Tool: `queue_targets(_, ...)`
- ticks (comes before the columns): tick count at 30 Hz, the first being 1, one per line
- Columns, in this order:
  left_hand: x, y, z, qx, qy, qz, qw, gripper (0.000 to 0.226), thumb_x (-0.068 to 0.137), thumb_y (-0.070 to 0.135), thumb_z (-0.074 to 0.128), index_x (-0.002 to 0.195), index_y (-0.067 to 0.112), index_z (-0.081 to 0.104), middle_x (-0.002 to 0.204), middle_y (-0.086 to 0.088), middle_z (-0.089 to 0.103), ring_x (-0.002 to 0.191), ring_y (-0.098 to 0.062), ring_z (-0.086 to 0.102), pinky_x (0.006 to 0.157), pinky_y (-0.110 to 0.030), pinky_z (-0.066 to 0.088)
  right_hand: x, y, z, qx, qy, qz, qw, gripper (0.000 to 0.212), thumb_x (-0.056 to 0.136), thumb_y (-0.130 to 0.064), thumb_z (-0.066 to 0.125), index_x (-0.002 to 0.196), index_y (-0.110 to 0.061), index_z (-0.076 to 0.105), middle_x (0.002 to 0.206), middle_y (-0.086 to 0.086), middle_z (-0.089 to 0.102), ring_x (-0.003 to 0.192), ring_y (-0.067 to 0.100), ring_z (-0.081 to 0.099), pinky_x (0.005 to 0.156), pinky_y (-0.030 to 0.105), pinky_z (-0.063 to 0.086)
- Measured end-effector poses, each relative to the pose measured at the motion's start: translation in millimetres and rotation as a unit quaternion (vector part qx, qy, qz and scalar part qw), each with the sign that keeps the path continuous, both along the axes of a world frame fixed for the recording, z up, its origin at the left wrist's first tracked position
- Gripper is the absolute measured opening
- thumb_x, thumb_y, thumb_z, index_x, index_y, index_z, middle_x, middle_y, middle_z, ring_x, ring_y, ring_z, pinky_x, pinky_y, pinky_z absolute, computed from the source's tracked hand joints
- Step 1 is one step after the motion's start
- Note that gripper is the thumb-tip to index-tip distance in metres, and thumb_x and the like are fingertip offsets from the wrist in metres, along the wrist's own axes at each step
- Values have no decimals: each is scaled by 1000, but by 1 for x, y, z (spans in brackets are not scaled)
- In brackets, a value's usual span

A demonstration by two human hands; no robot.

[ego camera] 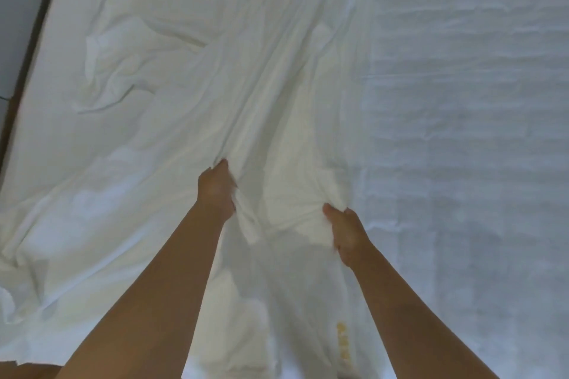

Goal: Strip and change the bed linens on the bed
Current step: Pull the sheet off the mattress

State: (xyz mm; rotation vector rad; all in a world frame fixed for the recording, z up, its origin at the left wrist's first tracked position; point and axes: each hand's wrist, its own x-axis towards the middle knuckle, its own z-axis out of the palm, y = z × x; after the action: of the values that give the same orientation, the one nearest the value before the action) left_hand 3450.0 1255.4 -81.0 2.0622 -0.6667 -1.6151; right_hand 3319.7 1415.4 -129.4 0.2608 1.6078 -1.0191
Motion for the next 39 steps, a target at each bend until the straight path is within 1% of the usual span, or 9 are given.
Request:
queue_targets(3, 2, 7, 0, 28, -49, -219, 974, 58, 75, 61, 67, 92, 6, 64, 73, -2, 59, 68, -18, 59, 65, -26, 45, 1, 8, -2, 5, -55, -125, 991, 33, 97, -18, 51, 122, 4, 54, 126, 28, 55, 115, 42, 54, 101, 51, 42)
queue_targets(8, -22, 15, -2, -32, -212, -471, 856, 26, 88, 19, 59, 104, -2, 63, 85, -12, 63, 81, -31, 63, 68, -32, 46, 19, -15, 11, -31, -94, -118, 988, 34, 94, -35, 57, 115, -9, 61, 110, 9, 67, 101, 25, 64, 90, 38, 51)
queue_targets(16, 10, -13, 13, -68, -32, -54, 996, 17, 93, 13, 51, 78, 8, 59, 72, -4, 56, 57, -16, 56, 49, -20, 45, -41, 43, -8, 155, 159, -302, 927, 44, 96, -31, 47, 120, 5, 53, 107, 20, 59, 92, 30, 57, 73, 32, 42)
queue_targets(20, -12, 14, 9, 6, -46, -215, 975, 46, 84, 48, 66, 86, 2, 65, 72, -9, 61, 65, -23, 59, 60, -28, 47, -25, 39, -10, 154, 228, -161, 948, 42, 92, -17, 53, 126, 4, 41, 125, 24, 52, 108, 37, 55, 88, 38, 44)
queue_targets(23, -23, 26, 3, -8, -117, -354, 928, 25, 79, 21, 72, 89, -1, 64, 63, -6, 58, 51, -19, 55, 48, -21, 43, -22, 29, -7, 110, 215, -102, 965, 44, 90, -16, 54, 128, -1, 37, 124, 20, 52, 105, 33, 55, 86, 35, 45)
queue_targets(28, -27, 32, 1, -105, -218, -426, 872, 25, 90, 22, 55, 104, 3, 63, 94, -12, 64, 88, -31, 61, 74, -33, 46, -20, 18, 4, 147, 279, -25, 948, 57, 86, -12, 55, 137, -3, 31, 136, 16, 37, 118, 34, 42, 95, 43, 41)
queue_targets(32, -17, 35, 18, -96, -74, -272, 955, 13, 88, 8, 53, 78, 10, 62, 71, -4, 60, 66, -22, 58, 60, -27, 49, -3, -4, 23, 62, 435, 74, 895, 67, 89, -22, 58, 145, -7, 24, 149, 13, 20, 134, 32, 21, 111, 46, 23)
queue_targets(36, 9, 33, 53, -9, 80, -165, 983, 31, 83, 2, 46, 58, 7, 62, 58, -8, 53, 48, -21, 55, 47, -23, 45, 18, -60, 64, -116, 103, 51, 987, 31, 90, -50, 53, 102, -22, 53, 106, -2, 54, 105, 21, 52, 96, 39, 42)
queue_targets(39, 37, 42, 78, 60, 142, -295, 943, 41, 87, 14, 41, 64, 14, 75, 68, -7, 68, 61, -21, 67, 55, -26, 52, 44, -103, 90, -175, -36, 117, 977, 51, 78, -65, 58, 109, -28, 42, 94, -17, 51, 86, 5, 54, 77, 27, 46)
